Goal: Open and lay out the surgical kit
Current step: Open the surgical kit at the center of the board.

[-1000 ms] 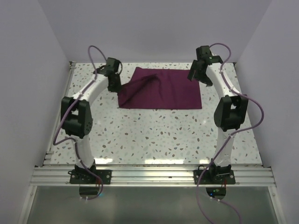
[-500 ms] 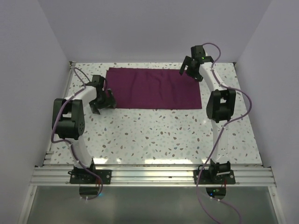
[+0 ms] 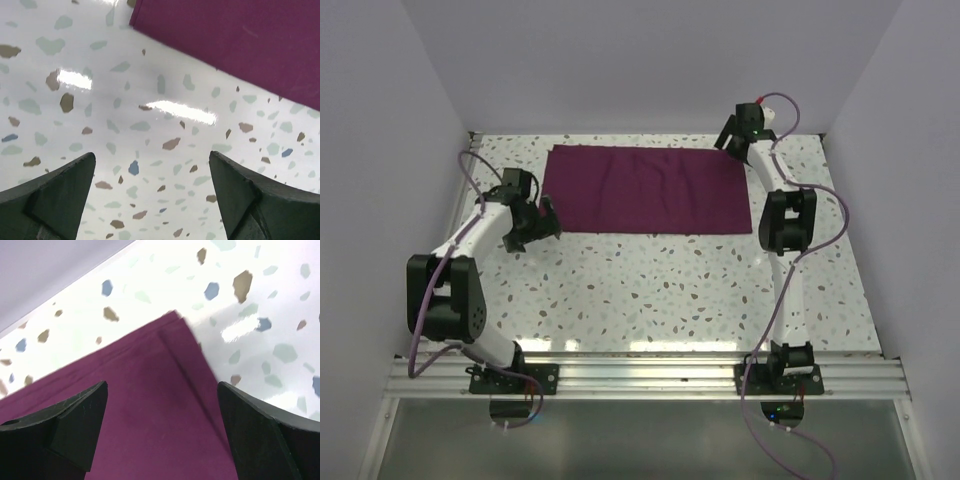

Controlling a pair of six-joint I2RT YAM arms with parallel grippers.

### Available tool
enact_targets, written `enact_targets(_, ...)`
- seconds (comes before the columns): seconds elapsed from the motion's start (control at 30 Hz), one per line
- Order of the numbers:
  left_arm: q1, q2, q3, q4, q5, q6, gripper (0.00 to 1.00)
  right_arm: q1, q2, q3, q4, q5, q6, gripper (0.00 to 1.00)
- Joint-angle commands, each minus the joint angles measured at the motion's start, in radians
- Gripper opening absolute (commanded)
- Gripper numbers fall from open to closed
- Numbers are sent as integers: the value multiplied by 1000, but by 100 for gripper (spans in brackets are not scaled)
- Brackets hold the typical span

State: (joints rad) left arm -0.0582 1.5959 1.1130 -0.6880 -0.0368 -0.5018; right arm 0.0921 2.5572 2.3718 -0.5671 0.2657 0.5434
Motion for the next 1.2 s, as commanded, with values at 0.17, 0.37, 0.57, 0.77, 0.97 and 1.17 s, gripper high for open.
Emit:
enact_targets(0.17, 8, -178, -128, -73, -1, -17, 100, -14, 123, 135, 148, -2, 15, 89)
enact_targets(0.37, 8, -229, -171, -88, -28, -18, 100, -14, 115, 132, 176, 12, 13, 87)
enact_targets(0.57, 8, -225, -176, -74, -20, -24, 100, -12, 70, 110, 220, 23, -20, 86)
enact_targets(0.77, 8, -214, -180, -68, -18, -26, 100, -8, 110, 158, 217, -16, -11, 84)
enact_targets(0.97, 8, -244, -209, -77, -32, -26, 100, 1, 127, 121, 213, -46, -3, 76)
enact_targets(1.17, 8, -252, -226, -77, -37, -26, 100, 14, 133, 86, 199, -51, -20, 69)
